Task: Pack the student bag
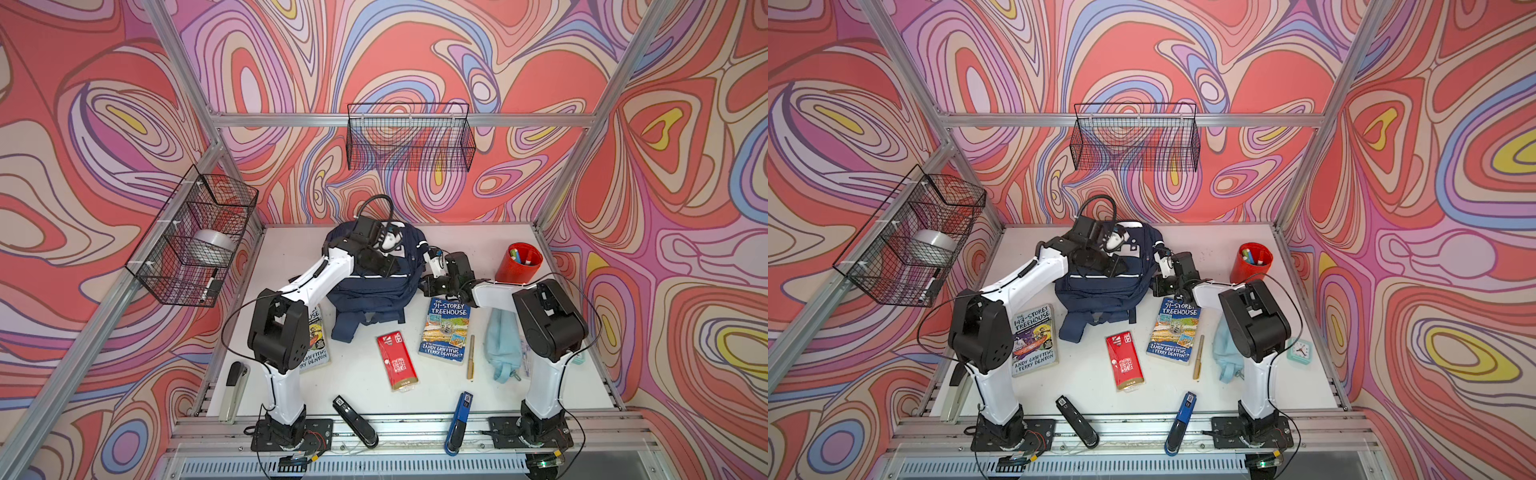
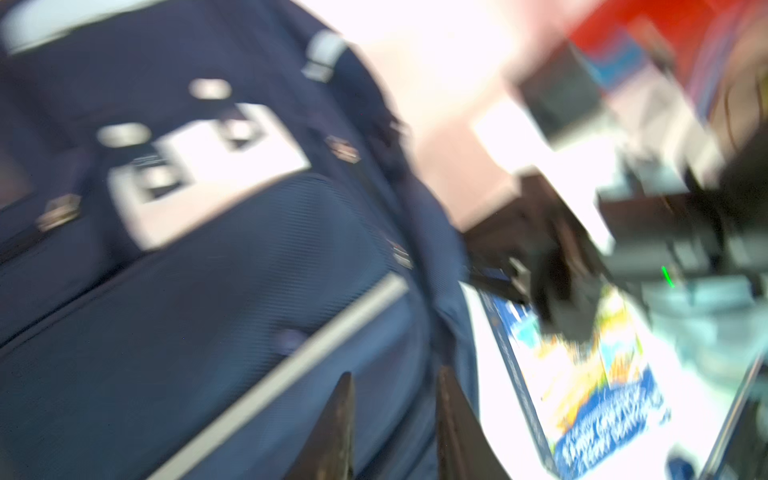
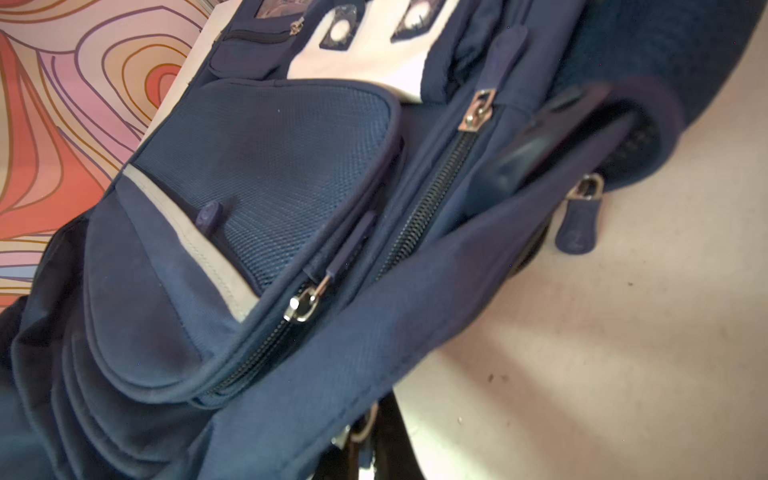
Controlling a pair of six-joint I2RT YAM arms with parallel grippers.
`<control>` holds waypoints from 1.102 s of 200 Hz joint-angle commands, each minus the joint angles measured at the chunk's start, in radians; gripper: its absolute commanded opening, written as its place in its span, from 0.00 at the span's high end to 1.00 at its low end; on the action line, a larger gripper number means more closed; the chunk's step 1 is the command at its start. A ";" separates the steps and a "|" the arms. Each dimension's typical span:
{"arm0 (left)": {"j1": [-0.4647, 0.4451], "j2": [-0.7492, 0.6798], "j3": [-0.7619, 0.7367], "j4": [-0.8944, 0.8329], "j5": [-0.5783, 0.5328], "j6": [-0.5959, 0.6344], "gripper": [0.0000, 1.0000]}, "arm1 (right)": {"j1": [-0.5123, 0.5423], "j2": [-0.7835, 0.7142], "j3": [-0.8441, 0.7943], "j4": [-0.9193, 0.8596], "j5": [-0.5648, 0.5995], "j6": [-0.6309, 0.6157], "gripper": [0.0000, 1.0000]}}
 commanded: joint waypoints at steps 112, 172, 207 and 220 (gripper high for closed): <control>-0.092 -0.056 -0.253 0.243 -0.164 0.094 0.58 | -0.013 0.010 -0.001 0.036 -0.088 -0.019 1.00; -0.090 -0.061 -0.278 0.312 -0.221 0.086 0.67 | -0.012 0.007 -0.023 0.031 -0.084 -0.037 1.00; -0.114 -0.013 -0.257 0.224 -0.299 0.164 0.64 | -0.013 0.009 -0.030 0.037 -0.078 -0.036 1.00; -0.114 -0.022 -0.279 0.232 -0.293 0.164 0.62 | -0.013 0.012 -0.027 0.036 -0.075 -0.036 1.00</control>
